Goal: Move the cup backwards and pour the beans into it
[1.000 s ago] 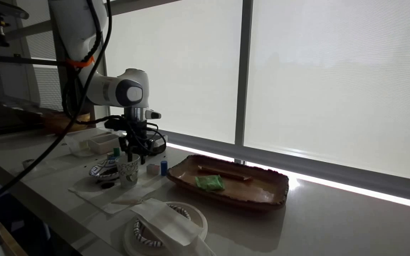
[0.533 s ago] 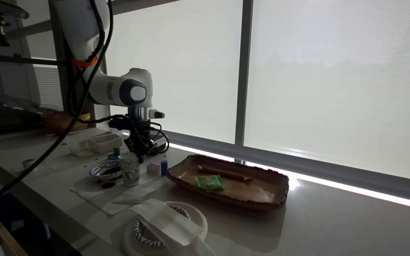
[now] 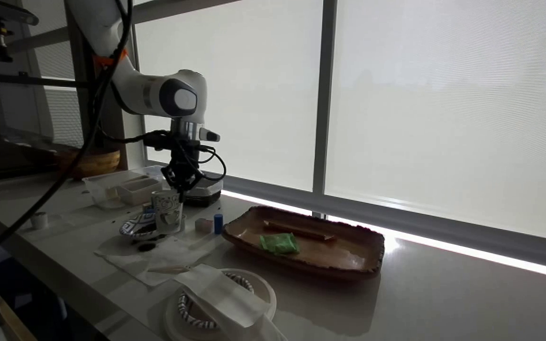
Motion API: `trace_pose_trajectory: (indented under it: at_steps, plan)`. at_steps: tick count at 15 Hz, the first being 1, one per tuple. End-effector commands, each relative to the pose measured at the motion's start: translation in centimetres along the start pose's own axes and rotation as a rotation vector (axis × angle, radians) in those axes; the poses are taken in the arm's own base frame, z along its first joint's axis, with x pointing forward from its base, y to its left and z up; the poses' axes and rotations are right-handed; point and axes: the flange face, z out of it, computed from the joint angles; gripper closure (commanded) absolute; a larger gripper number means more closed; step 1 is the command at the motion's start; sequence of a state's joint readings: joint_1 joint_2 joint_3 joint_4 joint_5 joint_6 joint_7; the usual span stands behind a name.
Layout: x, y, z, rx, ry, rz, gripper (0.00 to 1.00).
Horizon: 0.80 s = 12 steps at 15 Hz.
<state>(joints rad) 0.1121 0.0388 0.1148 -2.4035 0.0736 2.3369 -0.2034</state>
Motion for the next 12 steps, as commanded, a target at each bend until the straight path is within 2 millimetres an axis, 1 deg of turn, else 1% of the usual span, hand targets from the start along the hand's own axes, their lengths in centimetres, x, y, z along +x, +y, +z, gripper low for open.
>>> trace_pose_trajectory:
  at_steps: [1,2,6,9,12]
  plan:
    - [0.1,-0.4,-4.1,0.071,0.046,-0.056,0.99]
    - [0.7,-0.6,-4.9,0.121,0.071,-0.07,0.99]
    - [3.5,-0.9,-5.6,0.223,0.107,-0.094,0.99]
    - [5.6,-0.9,-5.2,0.25,0.095,-0.116,0.99]
    - [8.5,-1.3,-4.8,0.234,0.096,-0.13,0.99]
